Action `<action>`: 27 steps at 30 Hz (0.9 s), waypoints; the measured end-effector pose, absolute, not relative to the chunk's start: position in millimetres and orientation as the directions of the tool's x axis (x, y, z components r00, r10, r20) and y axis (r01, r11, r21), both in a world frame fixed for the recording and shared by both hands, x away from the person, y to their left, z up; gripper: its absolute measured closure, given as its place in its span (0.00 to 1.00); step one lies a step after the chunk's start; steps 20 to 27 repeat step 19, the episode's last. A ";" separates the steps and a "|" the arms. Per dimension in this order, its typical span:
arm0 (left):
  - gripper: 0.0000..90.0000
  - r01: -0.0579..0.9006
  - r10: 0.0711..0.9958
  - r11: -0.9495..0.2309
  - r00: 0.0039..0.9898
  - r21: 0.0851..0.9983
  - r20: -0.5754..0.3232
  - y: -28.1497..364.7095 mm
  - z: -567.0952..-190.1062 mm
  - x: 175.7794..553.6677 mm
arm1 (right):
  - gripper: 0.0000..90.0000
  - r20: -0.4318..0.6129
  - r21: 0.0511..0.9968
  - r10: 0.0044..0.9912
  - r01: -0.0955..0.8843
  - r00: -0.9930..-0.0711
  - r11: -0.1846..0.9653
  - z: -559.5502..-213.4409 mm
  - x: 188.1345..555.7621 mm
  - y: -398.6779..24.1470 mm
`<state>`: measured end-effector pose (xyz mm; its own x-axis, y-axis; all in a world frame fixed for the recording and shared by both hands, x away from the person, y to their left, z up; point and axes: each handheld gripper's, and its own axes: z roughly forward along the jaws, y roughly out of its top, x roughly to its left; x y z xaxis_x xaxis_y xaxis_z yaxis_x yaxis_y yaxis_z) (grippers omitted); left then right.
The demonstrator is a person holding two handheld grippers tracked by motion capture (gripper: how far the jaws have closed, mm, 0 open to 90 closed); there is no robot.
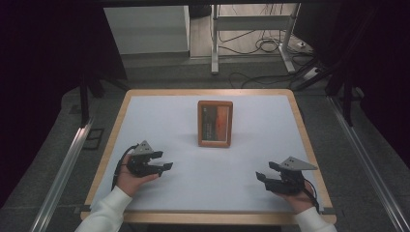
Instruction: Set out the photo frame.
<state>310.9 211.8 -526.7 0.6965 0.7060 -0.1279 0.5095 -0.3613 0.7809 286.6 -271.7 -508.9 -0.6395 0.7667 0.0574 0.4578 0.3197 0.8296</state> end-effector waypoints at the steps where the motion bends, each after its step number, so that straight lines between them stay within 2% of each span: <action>1: 0.37 0.510 0.708 -0.361 0.695 0.781 -0.127 212.3 -527.0 309.8 | 0.34 0.052 0.827 0.768 0.459 -0.638 0.325 -509.8 285.3 -273.0; 13: 0.36 0.518 0.714 -0.363 0.688 0.774 -0.125 210.9 -529.7 306.4 | 0.27 0.035 0.836 0.774 0.443 -0.633 0.324 -512.0 290.7 -269.7; 27: 0.36 0.514 0.713 -0.363 0.690 0.777 -0.123 211.9 -529.4 307.2 | 0.26 0.039 0.842 0.782 0.442 -0.622 0.310 -511.4 290.7 -271.4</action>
